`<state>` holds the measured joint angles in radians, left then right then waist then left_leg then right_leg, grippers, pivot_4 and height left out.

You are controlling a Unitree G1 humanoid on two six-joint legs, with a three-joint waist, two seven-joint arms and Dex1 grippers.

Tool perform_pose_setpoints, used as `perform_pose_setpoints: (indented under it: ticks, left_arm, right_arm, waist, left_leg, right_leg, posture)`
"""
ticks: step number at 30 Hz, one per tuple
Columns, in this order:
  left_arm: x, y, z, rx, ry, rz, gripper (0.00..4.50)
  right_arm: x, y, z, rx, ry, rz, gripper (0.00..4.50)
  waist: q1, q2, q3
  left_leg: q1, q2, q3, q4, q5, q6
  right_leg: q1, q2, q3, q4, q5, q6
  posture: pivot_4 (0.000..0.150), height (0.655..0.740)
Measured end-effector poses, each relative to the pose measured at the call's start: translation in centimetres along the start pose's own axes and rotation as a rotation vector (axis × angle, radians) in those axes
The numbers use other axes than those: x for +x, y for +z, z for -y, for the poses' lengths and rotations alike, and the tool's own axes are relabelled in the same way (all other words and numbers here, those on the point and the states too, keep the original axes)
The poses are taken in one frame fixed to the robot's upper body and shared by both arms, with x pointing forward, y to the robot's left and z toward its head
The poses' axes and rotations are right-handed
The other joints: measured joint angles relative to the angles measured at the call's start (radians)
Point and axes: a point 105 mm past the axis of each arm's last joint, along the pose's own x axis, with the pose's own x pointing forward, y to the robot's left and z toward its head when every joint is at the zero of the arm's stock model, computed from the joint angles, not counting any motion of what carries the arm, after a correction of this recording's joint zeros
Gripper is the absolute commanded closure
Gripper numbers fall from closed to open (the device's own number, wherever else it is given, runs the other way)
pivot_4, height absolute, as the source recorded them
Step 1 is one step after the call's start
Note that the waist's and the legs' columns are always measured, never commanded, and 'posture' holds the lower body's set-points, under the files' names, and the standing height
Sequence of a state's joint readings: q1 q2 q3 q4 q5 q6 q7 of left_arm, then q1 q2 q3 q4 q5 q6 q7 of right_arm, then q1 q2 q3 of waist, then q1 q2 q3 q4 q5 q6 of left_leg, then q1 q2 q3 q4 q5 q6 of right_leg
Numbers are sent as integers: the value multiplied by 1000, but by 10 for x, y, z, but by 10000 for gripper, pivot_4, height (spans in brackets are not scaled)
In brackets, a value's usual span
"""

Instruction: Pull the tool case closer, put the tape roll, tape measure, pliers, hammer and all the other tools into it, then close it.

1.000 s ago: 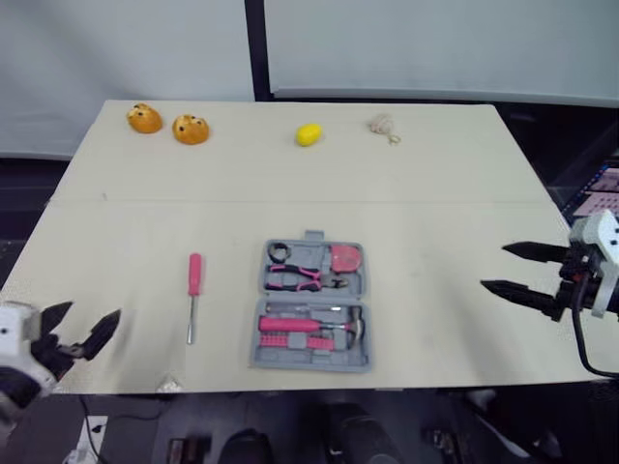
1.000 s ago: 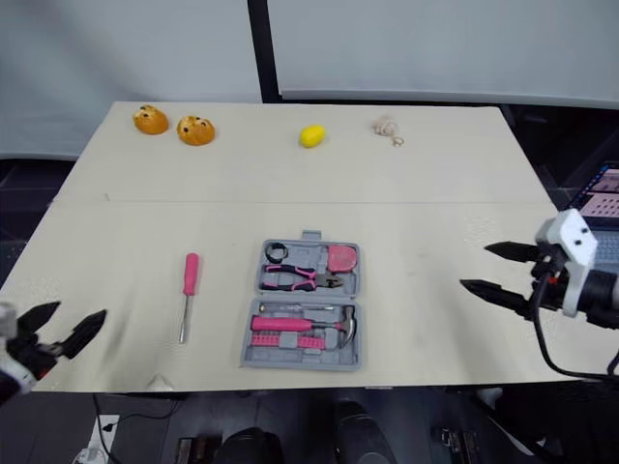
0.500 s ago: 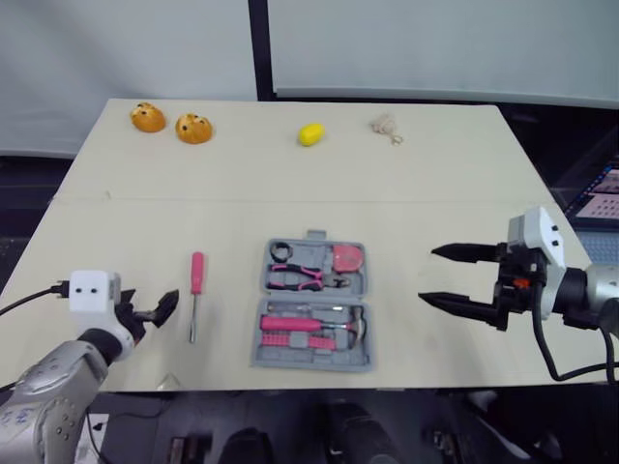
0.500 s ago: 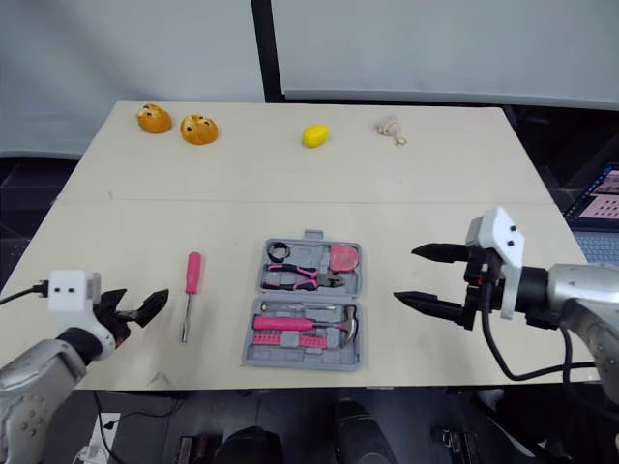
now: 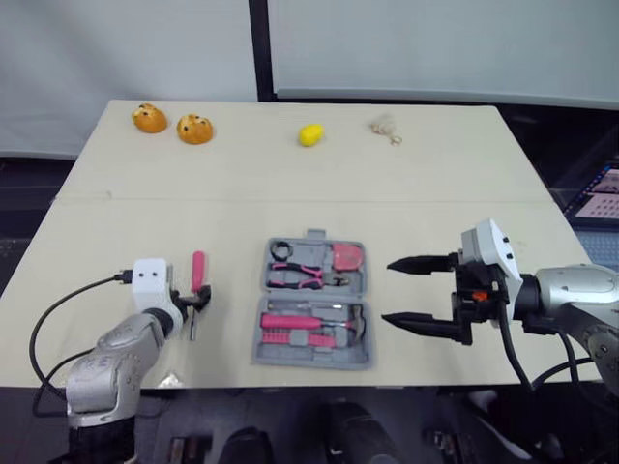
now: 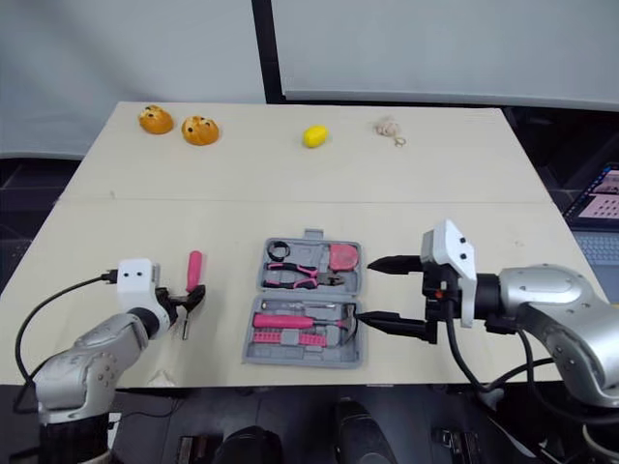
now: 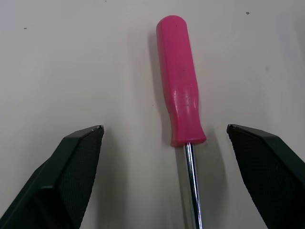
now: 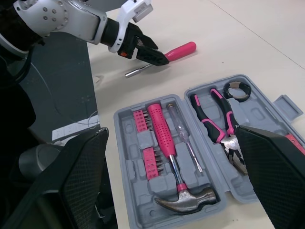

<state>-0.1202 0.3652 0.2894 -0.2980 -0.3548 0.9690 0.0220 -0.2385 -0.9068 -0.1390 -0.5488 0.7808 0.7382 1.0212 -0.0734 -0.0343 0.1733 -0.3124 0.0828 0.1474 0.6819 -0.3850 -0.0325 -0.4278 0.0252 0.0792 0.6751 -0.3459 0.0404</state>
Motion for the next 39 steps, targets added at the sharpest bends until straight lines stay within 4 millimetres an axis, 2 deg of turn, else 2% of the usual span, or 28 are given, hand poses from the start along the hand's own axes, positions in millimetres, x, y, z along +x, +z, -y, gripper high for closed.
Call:
perform_pose_setpoints:
  ticks: [11, 12, 14, 19, 20, 25, 30, 33, 36, 39]
  left_arm:
    - [20, 7, 17, 36, -26, 9, 0]
    - [22, 7, 18, 45, -26, 10, 5384]
    - [23, 8, 18, 50, -20, 13, 12116]
    - [24, 8, 23, 45, -40, 16, 37966]
    - [24, 8, 24, 47, -43, 16, 41174]
    - [14, 2, 26, 68, -68, -2, 40909]
    - [-15, -2, 31, 89, -78, -9, 40909]
    - [-27, -12, 33, 101, -74, -36, 40909]
    - [-29, -26, 34, 120, -68, -76, 40909]
    - [-25, -25, 34, 115, -68, -61, 40909]
  right_arm:
    - [4, 3, -1, -15, 14, 19, 553]
    - [4, 2, -1, -16, 14, 18, 0]
    - [4, 2, -1, -16, 15, 16, 0]
    - [5, 2, -1, -16, 16, 16, 0]
    - [5, 2, -1, -15, 16, 16, 0]
    - [4, -2, -2, -3, 17, 13, 0]
    - [4, -5, -4, 9, 18, 10, 0]
    - [4, -6, -4, 12, 20, 10, 0]
    - [5, -5, -6, 4, 33, 13, 0]
    - [9, -7, -8, 0, 62, 3, 0]
  waist:
    - [29, 0, 0]
    - [34, 0, 0]
    - [37, 0, 0]
    - [44, 0, 0]
    - [44, 0, 0]
    - [42, 0, 0]
    - [36, 0, 0]
    - [37, 0, 0]
    - [37, 0, 0]
    - [38, 0, 0]
  left_leg:
    - [0, 0, 0, 1, 0, 0]
    - [0, 0, 0, 1, 0, 0]
    - [0, 0, 0, 1, 0, 0]
    - [0, 0, 0, 1, 0, 0]
    - [0, 0, 0, 1, 0, 0]
    - [0, 0, 0, 1, 0, 0]
    - [0, 0, 0, 0, 0, 0]
    - [0, 0, 0, 0, 0, 0]
    - [-1, 0, 0, 0, 0, 0]
    - [-1, 0, 0, 1, 0, 0]
  right_leg:
    - [0, 0, 0, 1, 0, 0]
    - [0, 0, 0, 1, 0, 0]
    - [0, 0, 0, 2, 0, 0]
    - [0, 0, 0, 1, 0, 0]
    - [0, 0, 0, 1, 0, 0]
    - [0, 0, 0, 1, 0, 0]
    - [-1, 0, 0, 1, 0, 0]
    - [-1, 0, 0, 1, 0, 0]
    - [-1, 0, 0, 1, 0, 0]
    - [-1, 0, 0, 1, 0, 0]
  posture:
    - [1500, 7400]
    - [1500, 7400]
    - [1500, 7400]
    - [1500, 7400]
    - [1500, 7400]
    - [1500, 7400]
    - [1500, 7400]
    - [1500, 7400]
    - [1500, 7400]
    - [1500, 7400]
